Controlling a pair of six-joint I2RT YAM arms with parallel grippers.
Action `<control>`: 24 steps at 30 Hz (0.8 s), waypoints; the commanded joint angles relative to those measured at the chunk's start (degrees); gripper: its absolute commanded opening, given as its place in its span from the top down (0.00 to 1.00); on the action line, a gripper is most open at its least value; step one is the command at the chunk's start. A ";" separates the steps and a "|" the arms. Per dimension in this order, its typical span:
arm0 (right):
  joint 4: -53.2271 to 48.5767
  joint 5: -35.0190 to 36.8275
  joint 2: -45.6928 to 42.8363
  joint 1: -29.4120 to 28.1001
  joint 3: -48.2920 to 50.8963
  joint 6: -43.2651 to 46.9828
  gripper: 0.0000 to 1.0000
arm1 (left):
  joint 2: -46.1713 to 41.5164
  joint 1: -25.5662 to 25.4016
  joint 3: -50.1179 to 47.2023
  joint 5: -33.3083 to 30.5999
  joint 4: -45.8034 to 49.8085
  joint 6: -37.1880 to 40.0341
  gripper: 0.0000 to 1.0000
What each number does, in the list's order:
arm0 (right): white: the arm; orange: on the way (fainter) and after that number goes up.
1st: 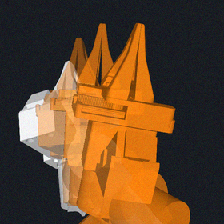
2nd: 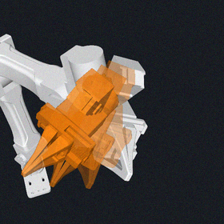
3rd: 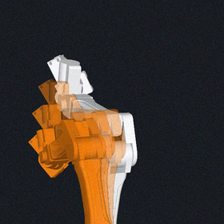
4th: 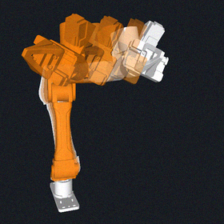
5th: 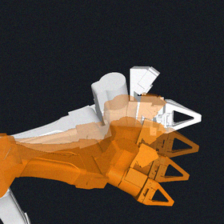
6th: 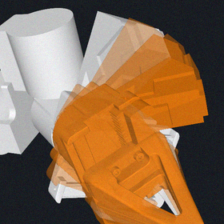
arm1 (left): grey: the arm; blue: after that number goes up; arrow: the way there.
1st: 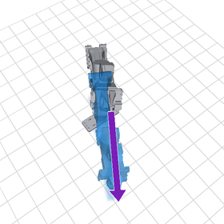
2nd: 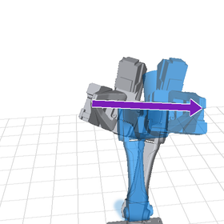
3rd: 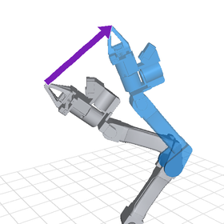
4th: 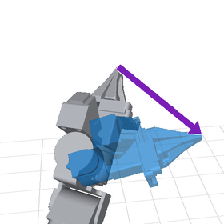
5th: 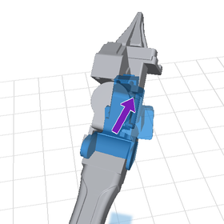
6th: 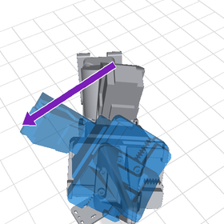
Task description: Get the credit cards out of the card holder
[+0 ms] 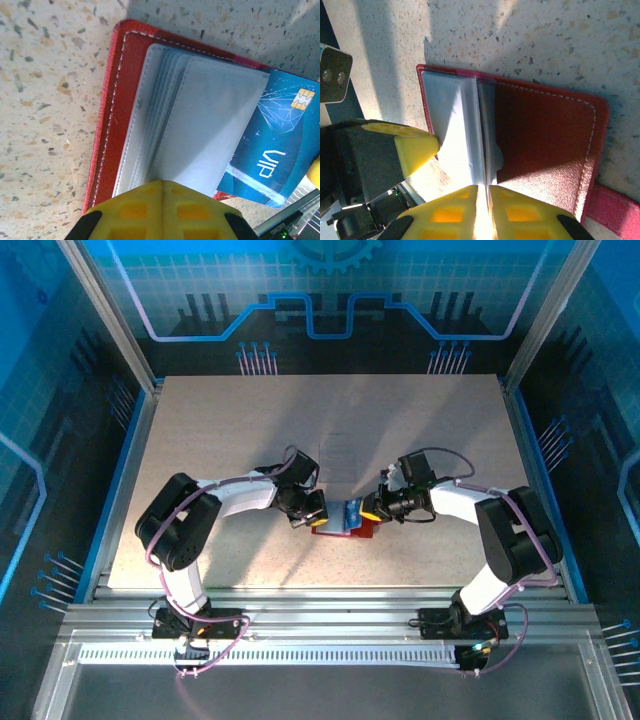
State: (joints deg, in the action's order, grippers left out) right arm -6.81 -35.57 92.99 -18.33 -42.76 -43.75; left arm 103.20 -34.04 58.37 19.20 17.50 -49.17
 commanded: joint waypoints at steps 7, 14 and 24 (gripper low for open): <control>2.07 -0.18 2.11 -0.74 -0.59 -1.43 0.86 | 1.22 -0.54 0.21 -0.48 0.41 0.02 0.94; 1.84 0.43 1.03 -0.75 -0.22 -1.17 0.90 | 0.70 -0.51 0.25 -0.74 0.45 -0.02 0.94; -5.01 2.71 -3.22 -0.56 -2.06 4.63 0.95 | -1.83 -0.44 2.01 -1.07 0.41 0.29 0.88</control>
State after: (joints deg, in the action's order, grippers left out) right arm -7.22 -34.39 91.92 -18.46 -42.87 -43.00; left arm 103.15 -34.13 58.59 19.05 17.54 -49.15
